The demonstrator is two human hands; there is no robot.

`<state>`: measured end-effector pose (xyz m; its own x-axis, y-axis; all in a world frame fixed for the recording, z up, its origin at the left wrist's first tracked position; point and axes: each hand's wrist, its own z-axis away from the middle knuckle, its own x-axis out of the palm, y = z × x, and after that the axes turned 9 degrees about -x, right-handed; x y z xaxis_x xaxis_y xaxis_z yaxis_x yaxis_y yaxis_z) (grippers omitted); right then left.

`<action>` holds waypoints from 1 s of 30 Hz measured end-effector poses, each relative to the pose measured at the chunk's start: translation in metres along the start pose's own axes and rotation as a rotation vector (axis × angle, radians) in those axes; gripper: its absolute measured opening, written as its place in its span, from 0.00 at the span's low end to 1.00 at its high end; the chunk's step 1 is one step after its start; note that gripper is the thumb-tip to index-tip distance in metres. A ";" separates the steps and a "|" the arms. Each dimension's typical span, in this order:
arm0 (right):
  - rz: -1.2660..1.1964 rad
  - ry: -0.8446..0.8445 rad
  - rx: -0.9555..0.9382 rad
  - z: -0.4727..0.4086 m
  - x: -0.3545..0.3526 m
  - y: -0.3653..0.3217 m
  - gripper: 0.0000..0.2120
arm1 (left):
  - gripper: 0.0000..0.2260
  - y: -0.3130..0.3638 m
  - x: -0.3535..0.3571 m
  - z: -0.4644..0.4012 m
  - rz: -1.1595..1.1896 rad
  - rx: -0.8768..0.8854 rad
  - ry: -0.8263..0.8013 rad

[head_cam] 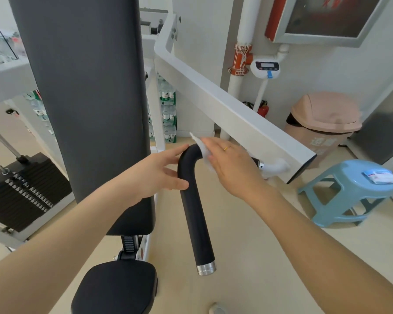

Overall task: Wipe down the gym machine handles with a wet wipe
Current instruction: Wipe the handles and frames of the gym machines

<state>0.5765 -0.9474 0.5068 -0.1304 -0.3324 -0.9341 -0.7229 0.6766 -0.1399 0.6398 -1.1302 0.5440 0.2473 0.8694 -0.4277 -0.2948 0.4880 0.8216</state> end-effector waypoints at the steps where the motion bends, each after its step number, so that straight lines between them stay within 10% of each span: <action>1: 0.000 -0.010 -0.065 -0.005 0.000 -0.005 0.23 | 0.33 -0.001 0.000 0.001 0.033 -0.003 -0.010; 9: 0.046 -0.119 0.061 0.012 -0.019 0.018 0.19 | 0.18 -0.009 0.001 -0.001 0.048 -0.107 -0.037; 21: -0.113 -0.231 -0.477 0.035 0.002 -0.037 0.21 | 0.18 -0.051 -0.001 0.012 -0.099 -0.174 -0.226; 30: -0.664 -0.057 0.062 0.068 0.017 -0.083 0.27 | 0.09 -0.045 0.011 0.020 0.252 -0.087 0.164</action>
<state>0.6807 -0.9645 0.4802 0.3661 -0.6576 -0.6584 -0.5966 0.3772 -0.7084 0.6747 -1.1445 0.5097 0.0066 0.9614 -0.2751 -0.4076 0.2539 0.8772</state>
